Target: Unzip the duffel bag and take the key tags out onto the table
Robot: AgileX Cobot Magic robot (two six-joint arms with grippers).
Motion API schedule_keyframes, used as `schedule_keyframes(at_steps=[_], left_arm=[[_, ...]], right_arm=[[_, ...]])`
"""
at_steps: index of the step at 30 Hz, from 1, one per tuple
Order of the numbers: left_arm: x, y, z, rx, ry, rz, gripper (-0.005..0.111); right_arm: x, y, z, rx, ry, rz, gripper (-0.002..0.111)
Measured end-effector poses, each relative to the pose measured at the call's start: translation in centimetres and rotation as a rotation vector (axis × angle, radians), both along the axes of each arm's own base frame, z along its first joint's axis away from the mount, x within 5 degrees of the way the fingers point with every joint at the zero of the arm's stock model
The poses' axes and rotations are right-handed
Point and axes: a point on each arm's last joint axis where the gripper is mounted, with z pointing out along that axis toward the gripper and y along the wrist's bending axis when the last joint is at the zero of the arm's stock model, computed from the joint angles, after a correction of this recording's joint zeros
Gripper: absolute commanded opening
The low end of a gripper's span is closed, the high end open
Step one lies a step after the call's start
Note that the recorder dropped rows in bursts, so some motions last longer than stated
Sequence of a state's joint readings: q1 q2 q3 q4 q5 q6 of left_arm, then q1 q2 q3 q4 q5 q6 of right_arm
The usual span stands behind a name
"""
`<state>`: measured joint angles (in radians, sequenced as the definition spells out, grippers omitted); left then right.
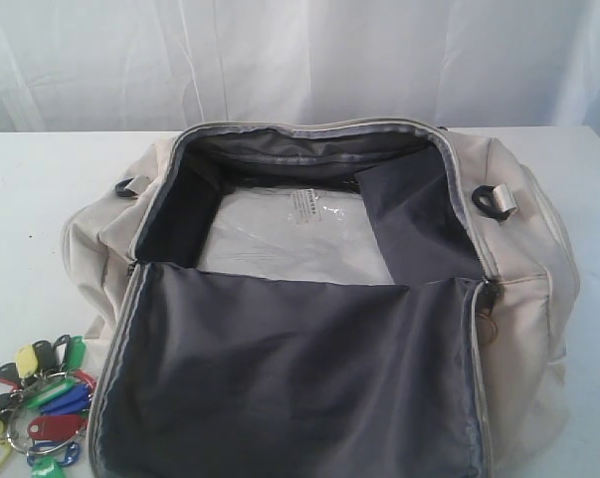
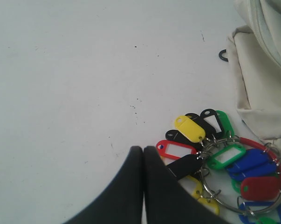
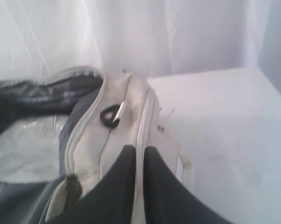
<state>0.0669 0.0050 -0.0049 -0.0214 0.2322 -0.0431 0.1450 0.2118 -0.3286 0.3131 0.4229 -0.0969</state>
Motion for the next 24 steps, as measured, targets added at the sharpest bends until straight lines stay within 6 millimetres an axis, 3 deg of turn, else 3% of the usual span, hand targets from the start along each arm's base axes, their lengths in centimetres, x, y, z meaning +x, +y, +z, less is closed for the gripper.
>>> schedule_keyframes(at_steps=[7,14,24], left_arm=[[0.0,0.0,0.0,0.000,0.000,0.000,0.000],[0.0,0.0,0.0,0.000,0.000,0.000,0.000],[0.0,0.0,0.0,0.000,0.000,0.000,0.000]], right_arm=[[-0.8,-0.7,-2.7,0.043,-0.202,-0.067,0.007],[-0.5,-0.7,-7.2,0.028,-0.117,-0.072,0.007],[-0.5,-0.6,-8.0,0.017,-0.057,-0.057,0.007]])
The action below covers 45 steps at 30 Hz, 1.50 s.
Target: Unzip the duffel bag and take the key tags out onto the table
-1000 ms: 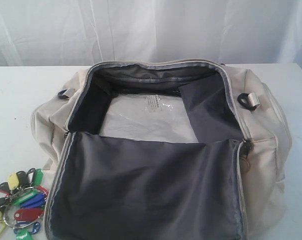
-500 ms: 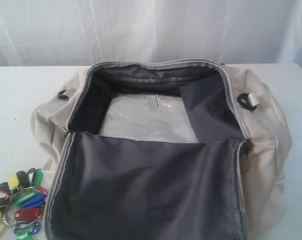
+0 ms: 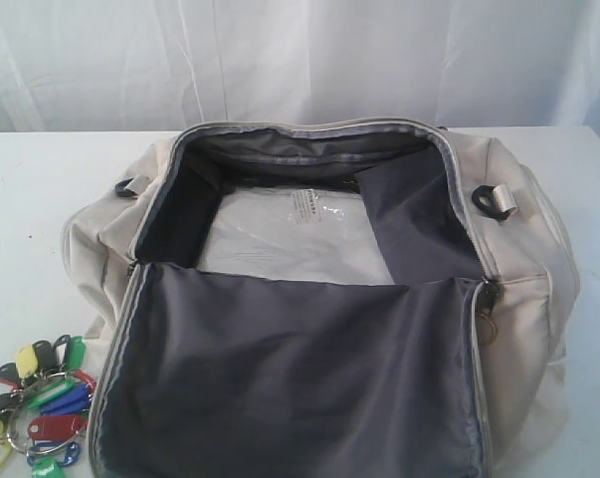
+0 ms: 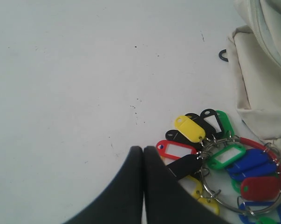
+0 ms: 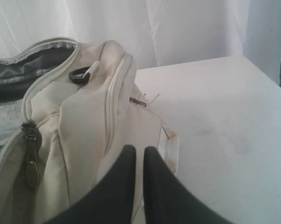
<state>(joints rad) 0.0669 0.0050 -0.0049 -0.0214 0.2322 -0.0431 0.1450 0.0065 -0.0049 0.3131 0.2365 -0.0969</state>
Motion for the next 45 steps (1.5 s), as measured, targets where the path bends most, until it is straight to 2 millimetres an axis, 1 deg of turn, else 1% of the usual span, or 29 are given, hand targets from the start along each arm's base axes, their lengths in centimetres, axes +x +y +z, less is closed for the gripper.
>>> schedule_keyframes(at_steps=[9,17,26,32,45], left_arm=[[0.00,0.00,0.00,0.000,0.000,0.000,0.000],[0.00,0.00,0.00,0.000,0.000,0.000,0.000],[0.00,0.00,0.00,0.000,0.000,0.000,0.000],[0.00,0.00,0.00,0.000,0.000,0.000,0.000],[0.00,0.00,0.00,0.000,0.000,0.000,0.000]], right_arm=[[-0.01,0.00,-0.07,-0.008,0.006,0.002,0.007],[0.06,-0.45,-0.18,-0.221,-0.023,-0.017,0.007],[0.07,-0.50,-0.18,-0.243,-0.026,-0.019,0.007],[0.09,-0.65,-0.19,-0.310,-0.036,-0.025,0.007],[0.09,-0.65,-0.21,-0.310,-0.034,-0.025,0.007]])
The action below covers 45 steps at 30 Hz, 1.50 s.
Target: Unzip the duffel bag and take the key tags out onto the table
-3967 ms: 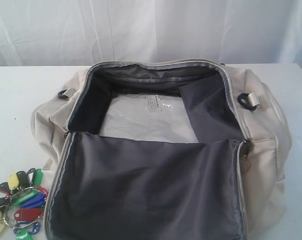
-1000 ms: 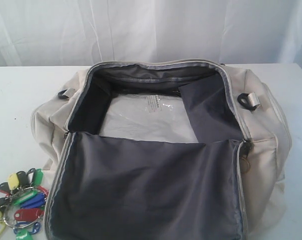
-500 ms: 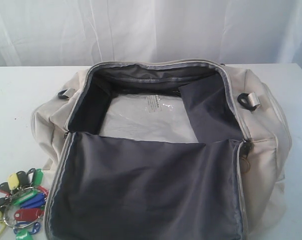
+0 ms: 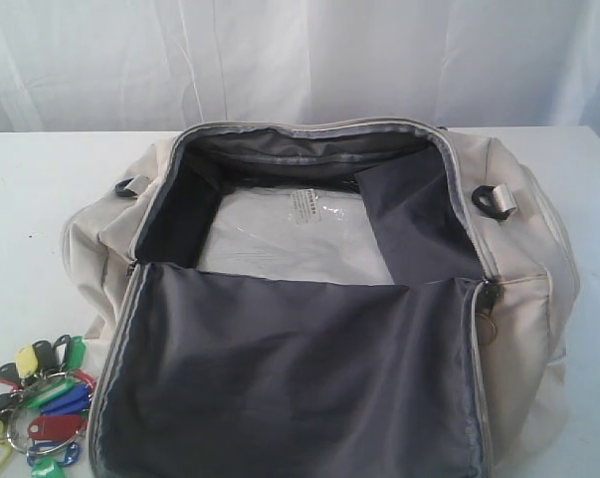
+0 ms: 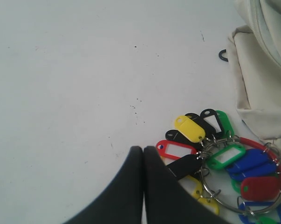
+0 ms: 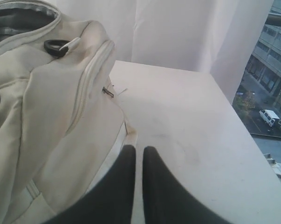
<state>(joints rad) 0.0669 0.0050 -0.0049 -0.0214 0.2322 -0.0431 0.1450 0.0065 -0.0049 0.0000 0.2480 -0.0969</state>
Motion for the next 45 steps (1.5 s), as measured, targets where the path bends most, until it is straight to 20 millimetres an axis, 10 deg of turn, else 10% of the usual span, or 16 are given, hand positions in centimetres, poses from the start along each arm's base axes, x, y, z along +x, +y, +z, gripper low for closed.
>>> schedule_keyframes(at_steps=[45], left_arm=[[0.00,-0.22,0.00,0.000,0.000,-0.043,0.000]], right_arm=[[-0.17,0.01,-0.78,0.194,0.117,-0.040,0.007]])
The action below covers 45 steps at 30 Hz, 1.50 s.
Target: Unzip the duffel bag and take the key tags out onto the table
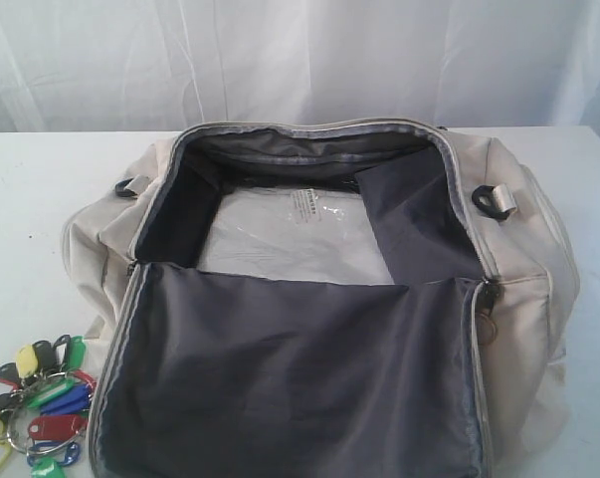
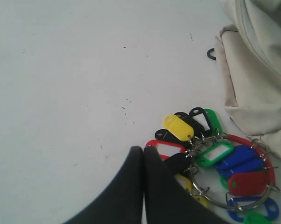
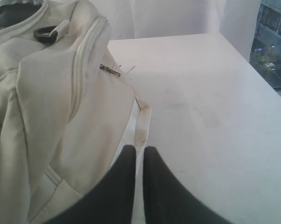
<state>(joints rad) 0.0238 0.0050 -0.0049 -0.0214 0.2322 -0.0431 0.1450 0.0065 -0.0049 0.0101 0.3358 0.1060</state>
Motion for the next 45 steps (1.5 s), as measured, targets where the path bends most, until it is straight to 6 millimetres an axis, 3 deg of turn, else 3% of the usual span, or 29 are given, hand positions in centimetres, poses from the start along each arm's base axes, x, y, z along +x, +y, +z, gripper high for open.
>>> schedule_keyframes(at_steps=[45], left_arm=[[-0.01,-0.11,0.00,0.000,0.000,-0.021,0.000]], right_arm=[[-0.01,0.00,-0.02,0.003,0.003,-0.001,0.007]])
